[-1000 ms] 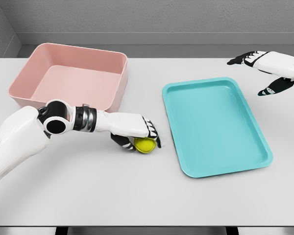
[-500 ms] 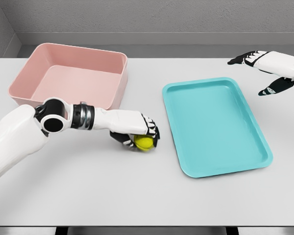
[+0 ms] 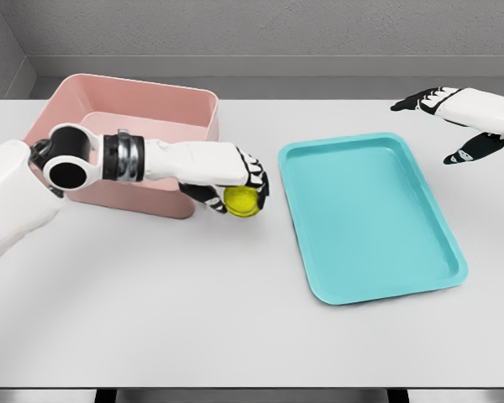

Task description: Put the tennis from the blue tray into the pink basket with both arms

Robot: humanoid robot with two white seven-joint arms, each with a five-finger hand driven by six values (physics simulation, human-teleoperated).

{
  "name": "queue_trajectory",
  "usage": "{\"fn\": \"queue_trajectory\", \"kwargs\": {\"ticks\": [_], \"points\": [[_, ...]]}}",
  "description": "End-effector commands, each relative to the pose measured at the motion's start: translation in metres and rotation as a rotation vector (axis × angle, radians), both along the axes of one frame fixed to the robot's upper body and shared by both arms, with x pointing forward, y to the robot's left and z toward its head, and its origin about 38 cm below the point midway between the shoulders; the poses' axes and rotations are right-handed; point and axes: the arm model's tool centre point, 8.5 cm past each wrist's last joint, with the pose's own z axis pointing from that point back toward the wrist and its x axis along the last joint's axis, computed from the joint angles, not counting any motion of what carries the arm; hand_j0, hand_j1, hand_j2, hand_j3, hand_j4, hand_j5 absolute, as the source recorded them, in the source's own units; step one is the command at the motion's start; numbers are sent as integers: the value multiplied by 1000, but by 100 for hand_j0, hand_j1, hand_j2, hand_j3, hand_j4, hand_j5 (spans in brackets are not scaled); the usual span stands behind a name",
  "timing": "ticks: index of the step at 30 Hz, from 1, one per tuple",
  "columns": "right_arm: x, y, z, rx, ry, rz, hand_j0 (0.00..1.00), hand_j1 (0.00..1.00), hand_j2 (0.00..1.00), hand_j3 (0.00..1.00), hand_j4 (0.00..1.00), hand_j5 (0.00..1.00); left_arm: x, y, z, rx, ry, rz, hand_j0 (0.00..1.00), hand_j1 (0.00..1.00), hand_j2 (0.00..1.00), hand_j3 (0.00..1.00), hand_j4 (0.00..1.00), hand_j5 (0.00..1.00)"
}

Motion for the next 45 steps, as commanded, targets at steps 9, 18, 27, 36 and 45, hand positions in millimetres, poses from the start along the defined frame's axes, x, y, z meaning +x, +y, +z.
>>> {"fn": "queue_trajectory", "kwargs": {"ticks": [9, 18, 27, 36, 45], "points": [[-1, -3, 2, 3, 0, -8, 100, 100, 100, 100, 100, 100, 8, 6, 25, -30, -26, 14, 53, 53, 53, 53, 53, 53], [-1, -3, 2, 3, -2, -8, 100, 100, 100, 100, 100, 100, 18, 35, 48, -30, -49, 69, 53, 53, 53, 53, 53, 53], [-1, -3, 2, 3, -2, -7, 100, 100, 100, 100, 100, 100, 24, 59, 64, -47, -63, 121, 53, 53, 53, 53, 53, 53], [-1, -3, 2, 3, -2, -7, 100, 100, 100, 100, 100, 100, 39, 94, 70, -43, -61, 223, 53, 53, 53, 53, 53, 53], [-1, -3, 2, 2, -2, -8, 100, 100, 100, 100, 100, 100, 54, 119, 56, -26, -22, 314, 53, 53, 53, 53, 53, 53]]}}
